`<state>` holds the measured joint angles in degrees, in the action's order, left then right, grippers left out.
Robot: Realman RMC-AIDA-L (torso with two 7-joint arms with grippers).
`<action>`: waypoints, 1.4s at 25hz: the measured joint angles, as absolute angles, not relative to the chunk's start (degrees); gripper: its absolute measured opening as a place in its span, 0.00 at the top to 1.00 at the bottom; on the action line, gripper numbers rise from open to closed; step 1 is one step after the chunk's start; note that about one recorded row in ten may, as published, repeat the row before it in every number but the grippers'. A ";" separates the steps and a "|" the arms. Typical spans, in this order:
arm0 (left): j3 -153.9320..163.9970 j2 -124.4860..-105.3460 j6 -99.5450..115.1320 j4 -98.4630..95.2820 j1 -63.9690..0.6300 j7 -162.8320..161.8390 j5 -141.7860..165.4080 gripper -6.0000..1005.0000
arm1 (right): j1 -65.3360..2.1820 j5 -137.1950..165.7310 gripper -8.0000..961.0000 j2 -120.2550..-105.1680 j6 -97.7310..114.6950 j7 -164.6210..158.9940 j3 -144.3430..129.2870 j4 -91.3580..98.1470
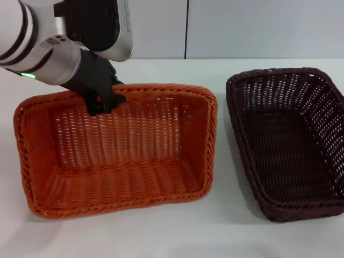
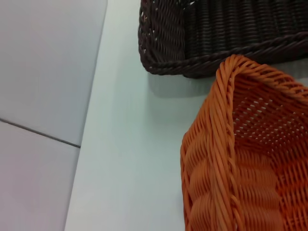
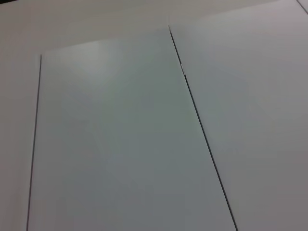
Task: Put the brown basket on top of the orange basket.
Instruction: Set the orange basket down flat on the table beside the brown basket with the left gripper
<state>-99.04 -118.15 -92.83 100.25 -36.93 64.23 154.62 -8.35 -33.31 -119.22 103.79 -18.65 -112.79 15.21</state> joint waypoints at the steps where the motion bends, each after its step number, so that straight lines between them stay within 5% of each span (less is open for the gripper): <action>1: -98.93 -118.16 -92.62 100.03 -36.94 64.32 154.62 0.83 | -8.34 -33.32 0.14 -119.24 103.80 -18.96 -112.92 15.20; 26: -97.00 -118.39 -83.90 91.47 -38.70 61.58 155.18 0.80 | -7.81 -32.86 0.14 -119.17 104.10 -19.69 -113.01 15.33; 35: -95.70 -118.30 -81.48 93.79 -38.64 61.97 155.70 0.46 | -7.23 -32.93 0.14 -119.18 105.99 -20.32 -113.02 15.10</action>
<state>-95.70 -118.30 -81.48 93.79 -38.64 61.97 155.70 -7.23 -32.93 -119.18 105.99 -20.32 -113.02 15.10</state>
